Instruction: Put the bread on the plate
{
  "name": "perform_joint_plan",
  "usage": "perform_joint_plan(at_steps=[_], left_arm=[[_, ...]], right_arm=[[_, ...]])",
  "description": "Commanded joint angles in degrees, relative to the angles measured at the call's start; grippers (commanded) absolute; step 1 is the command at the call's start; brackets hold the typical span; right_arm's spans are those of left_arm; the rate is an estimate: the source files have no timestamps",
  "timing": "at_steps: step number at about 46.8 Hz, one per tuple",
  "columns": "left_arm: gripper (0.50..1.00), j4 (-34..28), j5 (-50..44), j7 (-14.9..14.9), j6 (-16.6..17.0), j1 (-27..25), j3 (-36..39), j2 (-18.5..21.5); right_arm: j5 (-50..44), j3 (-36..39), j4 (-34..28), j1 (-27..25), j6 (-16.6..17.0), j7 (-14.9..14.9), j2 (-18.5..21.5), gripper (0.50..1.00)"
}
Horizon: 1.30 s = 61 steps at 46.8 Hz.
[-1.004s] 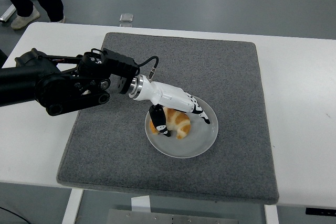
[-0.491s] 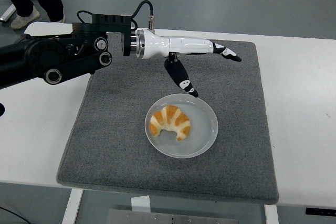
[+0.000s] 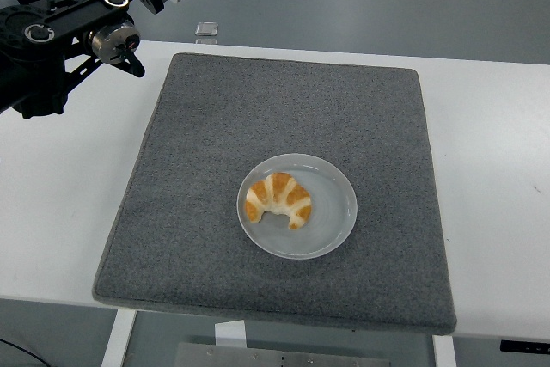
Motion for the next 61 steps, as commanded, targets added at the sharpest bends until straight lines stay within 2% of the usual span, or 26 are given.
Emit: perform_joint_plan(at_steps=[1, 12, 15, 21, 28, 36, 42, 49, 61], left_arm=[[0.999, 1.8, -7.0, 1.9, 1.3, 0.8, 0.0, 0.6], [0.999, 2.3, -23.4, 6.3, 4.8, 4.5, -0.2, 3.4], [0.999, 2.2, -26.9, 6.3, 6.1, 6.4, -0.6, 3.5], [0.999, 2.2, -33.2, 6.5, 6.5, 10.8, -3.8, 3.8], [0.999, 2.1, -34.4, 6.3, 6.5, 18.3, -13.5, 3.3], [1.000, 2.2, -34.3, 6.3, 5.9, 25.8, -24.9, 0.8], [1.000, 2.8, -34.3, 6.2, 5.5, 28.3, -26.4, -0.8], [1.000, 5.4, -34.3, 5.9, 4.2, 28.7, -26.4, -3.1], [1.000, 6.1, -34.2, 5.6, 1.7, 28.6, -27.0, -3.7]], right_arm=[[0.0, 0.0, 0.0, 0.0, 0.0, 0.0, 0.0, 0.952], [0.1, 0.1, 0.0, 0.0, -0.1, 0.0, 0.0, 0.952], [-0.3, -0.2, 0.3, -0.1, 0.2, 0.0, 0.0, 0.952], [-0.5, -0.4, 0.2, -0.1, 0.0, 0.0, 0.0, 0.952], [-0.5, -0.3, 0.0, -0.1, 0.0, 0.0, 0.0, 0.952], [-0.4, 0.0, 0.0, -0.1, 0.0, 0.0, 0.0, 0.954], [-0.3, 0.0, 0.0, -0.1, 0.0, 0.0, 0.0, 0.952], [-0.2, 0.0, 0.0, -0.1, 0.0, 0.0, 0.0, 0.952], [0.1, 0.2, 0.1, -0.1, 0.1, 0.0, 0.0, 0.952]])
